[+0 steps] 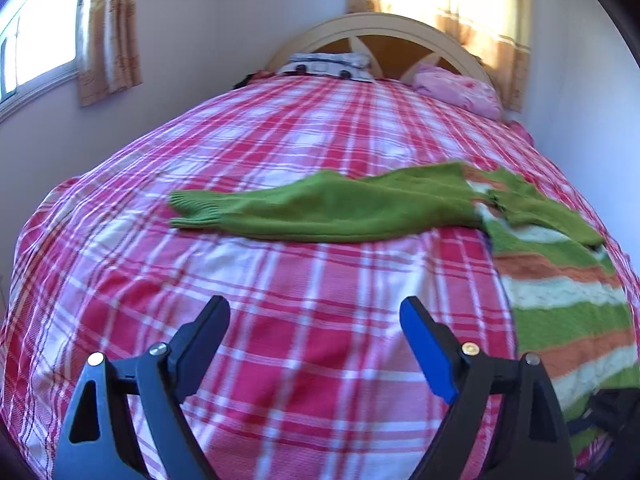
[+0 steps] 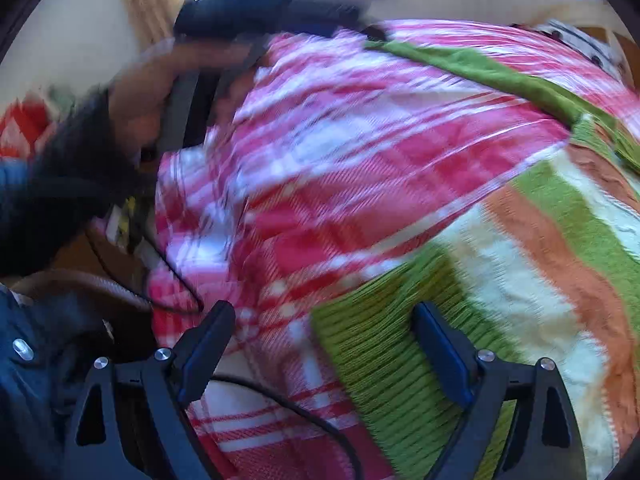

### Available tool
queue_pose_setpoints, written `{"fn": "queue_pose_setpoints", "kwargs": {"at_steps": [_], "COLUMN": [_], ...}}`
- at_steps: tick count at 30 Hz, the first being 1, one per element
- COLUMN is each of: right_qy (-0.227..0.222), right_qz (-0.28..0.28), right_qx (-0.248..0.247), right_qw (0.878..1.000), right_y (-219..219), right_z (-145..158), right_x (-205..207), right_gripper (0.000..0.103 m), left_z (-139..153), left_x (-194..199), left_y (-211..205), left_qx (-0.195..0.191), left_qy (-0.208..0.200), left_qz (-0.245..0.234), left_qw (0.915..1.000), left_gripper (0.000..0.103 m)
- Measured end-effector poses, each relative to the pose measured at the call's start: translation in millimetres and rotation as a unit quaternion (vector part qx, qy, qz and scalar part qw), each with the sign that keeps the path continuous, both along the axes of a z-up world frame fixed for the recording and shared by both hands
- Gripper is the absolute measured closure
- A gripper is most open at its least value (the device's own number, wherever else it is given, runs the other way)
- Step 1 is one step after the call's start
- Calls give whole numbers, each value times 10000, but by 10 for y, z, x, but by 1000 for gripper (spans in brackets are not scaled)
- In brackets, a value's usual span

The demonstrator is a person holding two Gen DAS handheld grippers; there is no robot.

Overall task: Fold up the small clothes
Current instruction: 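Move the left gripper to the other sleeve's cuff and close on it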

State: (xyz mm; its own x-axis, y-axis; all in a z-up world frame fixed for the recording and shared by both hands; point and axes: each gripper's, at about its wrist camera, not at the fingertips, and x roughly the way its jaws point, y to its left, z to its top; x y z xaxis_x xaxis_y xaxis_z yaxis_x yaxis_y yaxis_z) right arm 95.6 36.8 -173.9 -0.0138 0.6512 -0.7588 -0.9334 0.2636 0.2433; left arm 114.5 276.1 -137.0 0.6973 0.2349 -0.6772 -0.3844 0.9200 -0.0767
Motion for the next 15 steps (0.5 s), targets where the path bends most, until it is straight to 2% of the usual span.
{"fn": "queue_pose_setpoints", "kwargs": {"at_steps": [4, 6, 7, 9, 10, 12, 15], "right_qy": [-458, -982, -1405, -2308, -2480, -2498, -2344], "right_qz": [-450, -854, -1165, -1826, -2004, -2252, -2441], "right_qx": [498, 478, 307, -228, -375, -431, -374], "right_qw": [9967, 9903, 9827, 9555, 9471, 9408, 9402], "right_y": [-212, -304, -312, -384, -404, -499, -612], "right_z": [365, 459, 473, 446, 430, 415, 401], "right_x": [244, 331, 357, 518, 597, 734, 875], "right_gripper": [12, 12, 12, 12, 12, 12, 12], "left_z": [-6, -25, -43, -67, -68, -93, -135], "left_x": [47, 102, 137, 166, 173, 245, 362], "left_y": [291, 492, 641, 861, 919, 1055, 1169], "left_qx": [163, 128, 13, -310, -386, -552, -772], "left_qy": [-70, -110, -134, -308, -373, -462, -571], "left_qz": [401, 647, 847, 1078, 1136, 1238, 1301], "left_qw": [9990, 9978, 9963, 9932, 9921, 9897, 9868], "left_gripper": [13, 13, 13, 14, 14, 14, 15]}}
